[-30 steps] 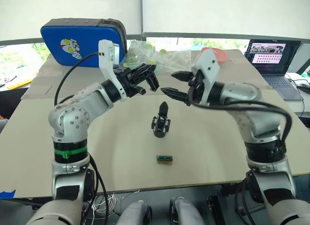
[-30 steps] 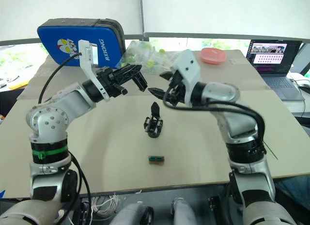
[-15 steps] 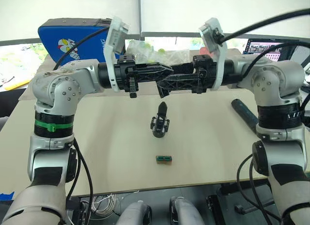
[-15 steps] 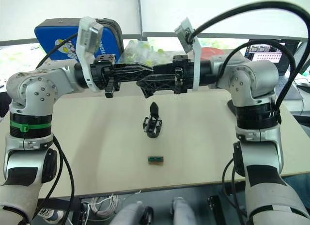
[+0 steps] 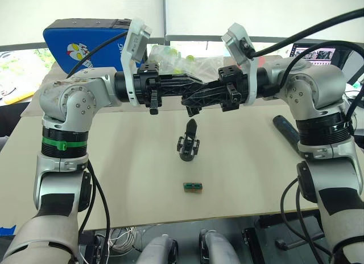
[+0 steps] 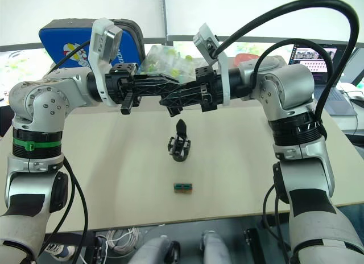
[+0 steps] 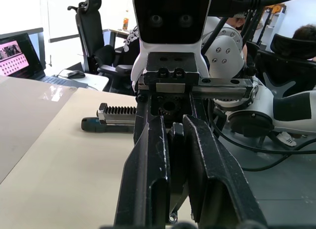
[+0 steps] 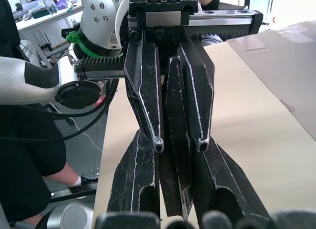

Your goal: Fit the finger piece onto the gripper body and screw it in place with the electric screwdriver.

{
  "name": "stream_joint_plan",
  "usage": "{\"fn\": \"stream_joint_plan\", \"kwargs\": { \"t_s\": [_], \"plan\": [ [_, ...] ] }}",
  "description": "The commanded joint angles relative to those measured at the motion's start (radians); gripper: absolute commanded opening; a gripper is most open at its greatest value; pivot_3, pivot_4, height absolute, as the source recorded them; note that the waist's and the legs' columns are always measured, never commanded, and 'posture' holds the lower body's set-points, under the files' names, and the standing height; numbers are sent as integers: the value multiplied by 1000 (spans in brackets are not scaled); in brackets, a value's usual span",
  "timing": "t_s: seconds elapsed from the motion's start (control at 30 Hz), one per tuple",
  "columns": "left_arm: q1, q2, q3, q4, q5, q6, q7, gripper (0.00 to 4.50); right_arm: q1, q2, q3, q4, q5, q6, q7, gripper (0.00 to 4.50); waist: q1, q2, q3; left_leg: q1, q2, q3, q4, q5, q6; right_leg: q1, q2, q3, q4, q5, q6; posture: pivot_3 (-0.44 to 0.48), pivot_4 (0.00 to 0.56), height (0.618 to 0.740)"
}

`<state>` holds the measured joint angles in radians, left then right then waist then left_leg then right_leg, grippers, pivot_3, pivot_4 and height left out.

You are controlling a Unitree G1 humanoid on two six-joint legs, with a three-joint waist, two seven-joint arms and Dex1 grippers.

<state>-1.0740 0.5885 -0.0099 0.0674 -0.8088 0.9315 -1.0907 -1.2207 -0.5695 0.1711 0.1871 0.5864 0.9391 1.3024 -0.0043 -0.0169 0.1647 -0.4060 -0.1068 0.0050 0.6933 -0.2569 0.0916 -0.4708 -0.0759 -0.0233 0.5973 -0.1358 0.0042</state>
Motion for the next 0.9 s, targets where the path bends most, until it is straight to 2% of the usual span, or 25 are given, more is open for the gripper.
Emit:
{"fn": "stream_joint_plan", "kwargs": {
  "t_s": [0.03, 0.13, 0.23, 0.27, 0.4, 0.6, 0.7, 0.9],
  "plan": [
    [37, 53, -53, -37, 93, -112, -94, 1458, -17, -5, -23, -5, -26, -54, -13, 425, -2, 0, 0, 0, 0, 0, 0, 0, 0, 0, 0, 0, 0, 0, 0, 0, 150, 740],
    [161, 123, -147, -37, 289, -413, -218, 2880, 48, -22, 1, -32, -84, -143, -13, 424, -7, 0, 0, 1, 0, 1, -1, 0, 0, 0, 0, 1, 0, 0, 0, 0, 150, 740],
    [261, 172, -188, 37, 397, -610, -316, 4243, 117, -46, 5, -70, -126, -225, -7, 424, -7, 1, 0, 1, 0, 1, -2, 0, 0, 0, -1, 1, 0, 0, -1, 0, 150, 740],
    [281, 178, -202, 79, 438, -678, -334, 4500, 135, -50, -6, -82, -125, -227, -13, 424, -7, 1, 0, 0, 0, 2, -1, 0, 0, -1, -1, 1, 0, 0, -1, 0, 150, 740],
    [297, 129, -245, 278, 552, -856, -347, 4500, 223, -74, -42, -166, -111, -239, -27, 424, 4, 1, 0, -3, 0, 1, 1, 0, 0, -3, -1, 0, 0, 1, -1, 0, 150, 740],
    [230, -49, -283, 633, 699, -1113, -280, 4500, 301, -73, -86, -263, -86, -216, -82, 424, 24, 1, 0, -3, 0, 1, 2, -1, 2, -1, -2, -1, -1, 1, -1, 0, 150, 740],
    [170, -153, -260, 792, 726, -1185, -216, 4500, 327, -84, -87, -295, -85, -208, -104, 424, 28, 0, 0, -6, 0, 1, 4, -1, 3, -3, -2, -2, -1, 1, -1, 0, 150, 740],
    [110, -278, -246, 970, 771, -1263, -136, 4500, 356, -99, -99, -337, -57, -170, -137, 424, 26, 0, 0, -9, 0, 1, 6, -3, 6, -4, -2, -2, -2, 2, 0, 0, 150, 740]
  ]
}}
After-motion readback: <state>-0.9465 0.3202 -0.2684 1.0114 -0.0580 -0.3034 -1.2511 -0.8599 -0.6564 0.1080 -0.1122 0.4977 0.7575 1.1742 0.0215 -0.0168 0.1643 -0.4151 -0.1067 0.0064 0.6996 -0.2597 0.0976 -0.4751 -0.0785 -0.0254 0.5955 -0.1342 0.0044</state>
